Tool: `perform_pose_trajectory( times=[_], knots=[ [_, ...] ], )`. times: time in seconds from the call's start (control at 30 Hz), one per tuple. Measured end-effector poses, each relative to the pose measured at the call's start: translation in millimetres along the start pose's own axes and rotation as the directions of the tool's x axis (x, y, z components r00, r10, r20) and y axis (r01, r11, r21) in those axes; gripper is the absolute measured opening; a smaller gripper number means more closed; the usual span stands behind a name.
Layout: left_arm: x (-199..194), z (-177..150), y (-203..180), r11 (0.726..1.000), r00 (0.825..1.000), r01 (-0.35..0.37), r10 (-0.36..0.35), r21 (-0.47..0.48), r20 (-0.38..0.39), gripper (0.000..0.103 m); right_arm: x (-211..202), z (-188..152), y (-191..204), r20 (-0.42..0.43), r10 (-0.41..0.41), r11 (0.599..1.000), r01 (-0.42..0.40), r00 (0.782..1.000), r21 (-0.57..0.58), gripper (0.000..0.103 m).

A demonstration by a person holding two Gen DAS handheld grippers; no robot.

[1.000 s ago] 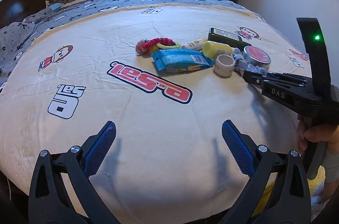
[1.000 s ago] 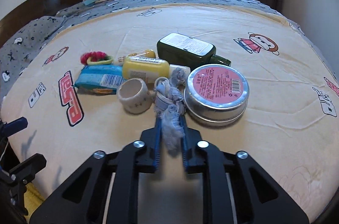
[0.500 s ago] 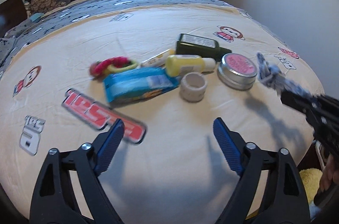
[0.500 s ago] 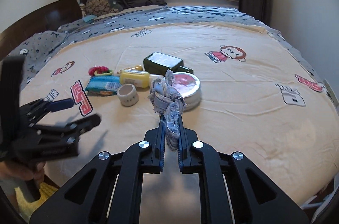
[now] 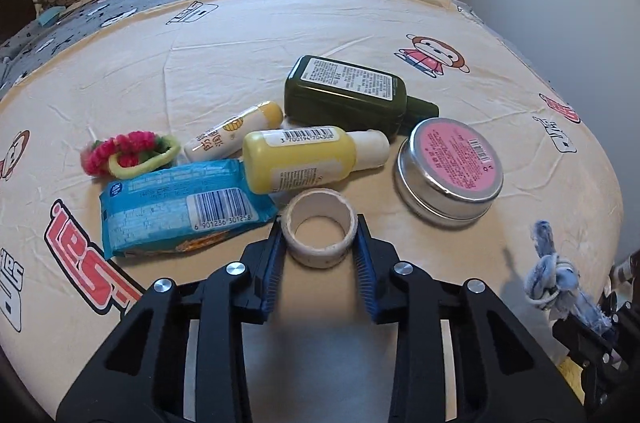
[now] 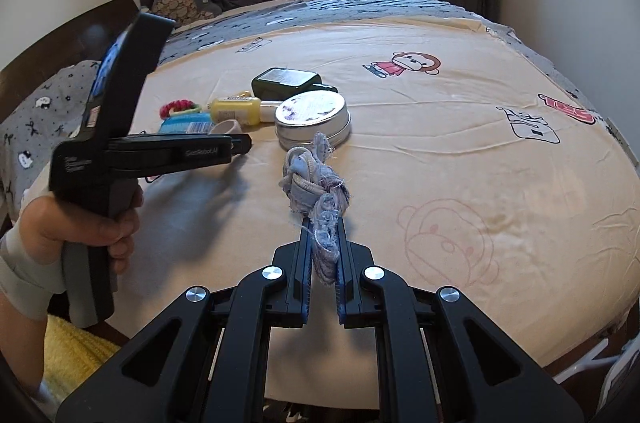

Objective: Collect trash
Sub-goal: 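Grasp the white tape roll with left gripper while right holds the grey cloth, then drop the tape roll and grey cloth into the bin, opening both grippers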

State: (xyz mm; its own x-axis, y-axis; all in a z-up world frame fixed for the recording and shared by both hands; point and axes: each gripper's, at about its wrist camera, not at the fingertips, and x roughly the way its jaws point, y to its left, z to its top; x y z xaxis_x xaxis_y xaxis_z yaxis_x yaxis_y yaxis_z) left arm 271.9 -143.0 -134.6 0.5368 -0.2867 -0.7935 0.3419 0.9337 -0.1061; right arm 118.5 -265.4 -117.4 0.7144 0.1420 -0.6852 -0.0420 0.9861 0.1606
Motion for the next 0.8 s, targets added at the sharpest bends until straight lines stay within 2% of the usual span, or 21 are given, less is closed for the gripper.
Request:
perform_pose_trajectory(
  times=[0.23,0.4,0.53,0.67,0.8],
  knots=[
    [-45,-31,-2,0.999,0.999,0.012,-0.014,0.046,0.053,0.031,-14,-9,7,0.017,0.004,1.000,-0.003,1.000,-0.028,0.011],
    [-88,-70,-2,0.998,0.996,0.019,-0.024,0.061,0.081,0.031,-31,-21,16,0.022,0.027,0.998,-0.026,0.999,-0.051,0.011],
    [-123,-108,-7,0.995,0.994,0.024,-0.035,0.098,0.105,0.031,-50,-39,27,0.008,0.087,0.993,-0.086,0.996,-0.077,0.011],
    [-142,-142,-5,0.994,0.994,0.042,-0.052,0.099,0.094,0.032,-63,-59,38,-0.024,0.126,0.986,-0.128,0.992,-0.103,0.011],
    [-149,-180,1,0.994,0.996,0.082,-0.085,0.071,0.041,0.032,-68,-83,48,-0.077,0.155,0.980,-0.163,0.985,-0.116,0.011]
  ],
)
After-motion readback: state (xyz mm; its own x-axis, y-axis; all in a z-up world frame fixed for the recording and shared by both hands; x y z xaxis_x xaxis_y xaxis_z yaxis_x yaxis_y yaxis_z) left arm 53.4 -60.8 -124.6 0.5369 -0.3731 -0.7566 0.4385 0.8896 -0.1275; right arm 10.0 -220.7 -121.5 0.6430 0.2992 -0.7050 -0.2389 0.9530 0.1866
